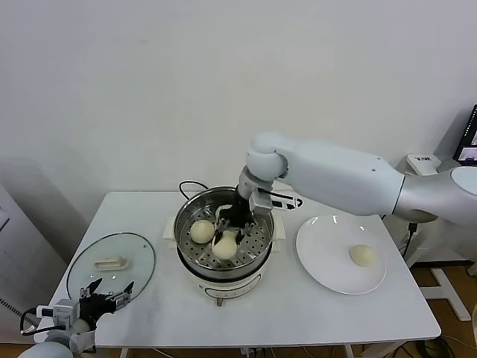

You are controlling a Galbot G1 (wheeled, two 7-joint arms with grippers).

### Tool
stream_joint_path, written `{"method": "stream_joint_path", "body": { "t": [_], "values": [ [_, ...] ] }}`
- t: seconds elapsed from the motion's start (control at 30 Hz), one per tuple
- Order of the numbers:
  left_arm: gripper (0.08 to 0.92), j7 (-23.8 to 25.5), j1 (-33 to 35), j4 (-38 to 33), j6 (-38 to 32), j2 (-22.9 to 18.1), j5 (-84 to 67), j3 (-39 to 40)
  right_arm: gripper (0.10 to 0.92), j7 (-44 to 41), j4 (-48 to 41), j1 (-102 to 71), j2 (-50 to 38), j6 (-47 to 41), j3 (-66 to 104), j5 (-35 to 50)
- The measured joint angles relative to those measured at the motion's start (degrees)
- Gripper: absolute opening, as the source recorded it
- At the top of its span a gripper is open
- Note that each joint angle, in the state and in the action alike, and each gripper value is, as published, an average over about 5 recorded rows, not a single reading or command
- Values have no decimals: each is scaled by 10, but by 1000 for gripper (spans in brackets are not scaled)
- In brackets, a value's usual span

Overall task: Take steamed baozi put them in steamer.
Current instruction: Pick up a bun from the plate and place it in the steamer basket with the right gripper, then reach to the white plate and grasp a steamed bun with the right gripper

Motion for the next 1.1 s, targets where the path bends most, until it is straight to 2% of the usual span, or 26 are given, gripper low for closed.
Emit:
{"method": "stream_joint_path", "body": {
  "t": [0.33, 0.43, 0.67, 0.77, 1.1],
  "values": [
    [823, 0, 1, 1, -1, -1, 0, -1, 492, 5, -5, -36, 16, 16, 16, -60],
    [823, 0, 3, 1, -2, -1, 0, -2, 554, 6, -4, -40, 18, 17, 18, -68],
    [823, 0, 5, 1, -4, -1, 0, -5, 756, -2, -1, -38, 17, 9, 17, -66],
    [823, 0, 5, 2, -4, -1, 0, -6, 808, -10, -3, -30, 14, 1, 14, -50],
    [823, 0, 3, 1, -5, 3, -1, -7, 823, -54, -60, 26, 0, -44, 24, 37]
  ]
}}
